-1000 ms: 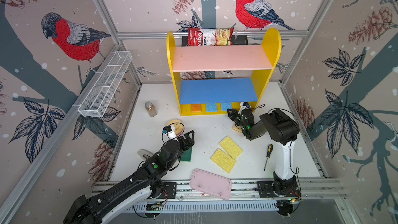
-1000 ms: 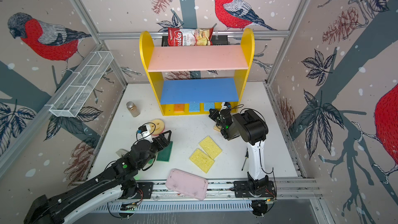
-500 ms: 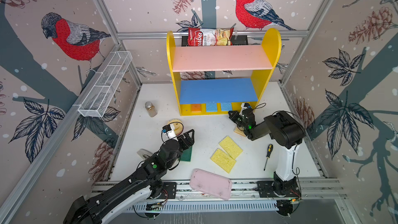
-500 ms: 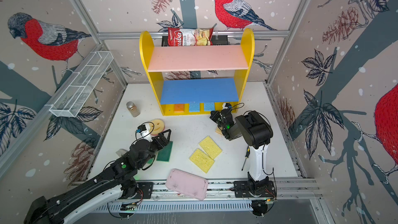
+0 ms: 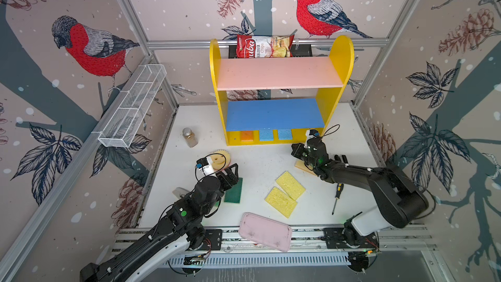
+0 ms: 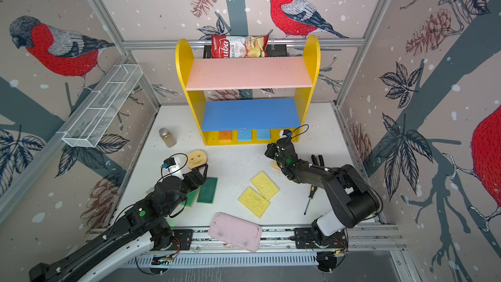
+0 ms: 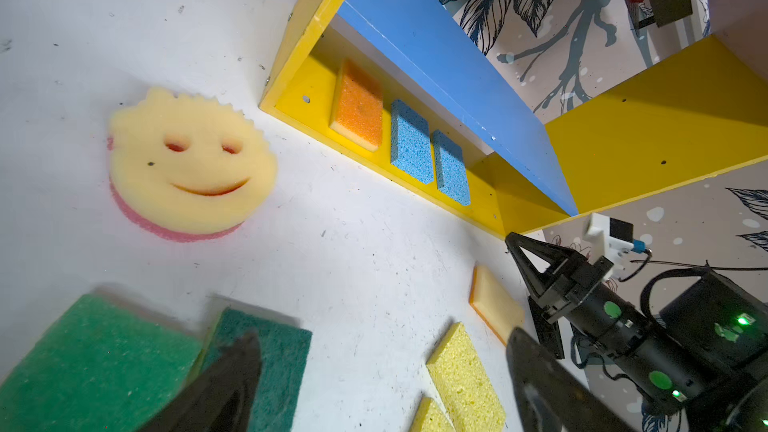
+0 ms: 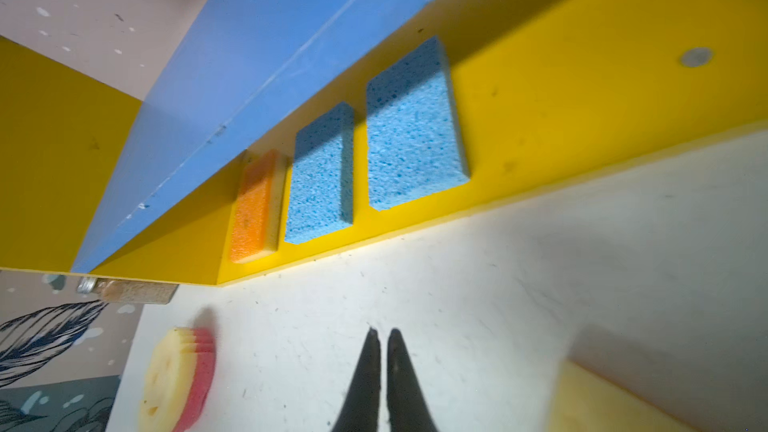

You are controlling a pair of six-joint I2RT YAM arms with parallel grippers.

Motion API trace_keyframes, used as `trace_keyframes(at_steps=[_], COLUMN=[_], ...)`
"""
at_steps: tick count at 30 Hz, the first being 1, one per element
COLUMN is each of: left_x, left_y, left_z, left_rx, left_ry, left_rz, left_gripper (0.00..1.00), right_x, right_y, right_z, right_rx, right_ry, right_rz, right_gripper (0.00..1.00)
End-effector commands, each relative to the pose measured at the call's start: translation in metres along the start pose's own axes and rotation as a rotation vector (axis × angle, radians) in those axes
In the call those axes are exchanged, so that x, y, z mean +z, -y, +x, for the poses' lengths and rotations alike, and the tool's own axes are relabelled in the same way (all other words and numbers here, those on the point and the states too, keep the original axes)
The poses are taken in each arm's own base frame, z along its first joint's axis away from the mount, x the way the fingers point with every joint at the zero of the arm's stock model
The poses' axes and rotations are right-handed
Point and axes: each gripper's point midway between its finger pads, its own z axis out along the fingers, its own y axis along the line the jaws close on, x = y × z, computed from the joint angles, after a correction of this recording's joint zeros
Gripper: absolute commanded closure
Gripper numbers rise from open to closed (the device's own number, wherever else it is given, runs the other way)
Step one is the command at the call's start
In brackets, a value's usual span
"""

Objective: Place and organize the cleaning sponges onto the shelf
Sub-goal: 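Move the right gripper back toward the yellow sponge on the table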

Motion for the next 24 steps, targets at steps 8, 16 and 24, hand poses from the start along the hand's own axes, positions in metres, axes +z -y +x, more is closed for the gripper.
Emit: trace_keyframes(at_steps=[8,16,24], left_x=[-0.007,-0.004,0.000], left_y=[-0.009,0.000,-0.003], left_z=[-0.004,-0.006,0.001], left_rx=[0.033,0.061,0.052], left_ry=[0.001,-0.011,-0.024], left_rz=[-0.053,-0.045,-0.042], left_gripper=[0.07,0.07,0.07], right_x=[-0.064,-0.064,-0.049], right_y=[0.112,0.123,0.107], right_z=[0.013,0.042,0.066], right_rx=[0.073,0.097,0.072], right_ry=[-0.061,-0.154,-0.208], right_rz=[0.317,0.296,0.256], right_gripper=[0.36,0.31,0.49])
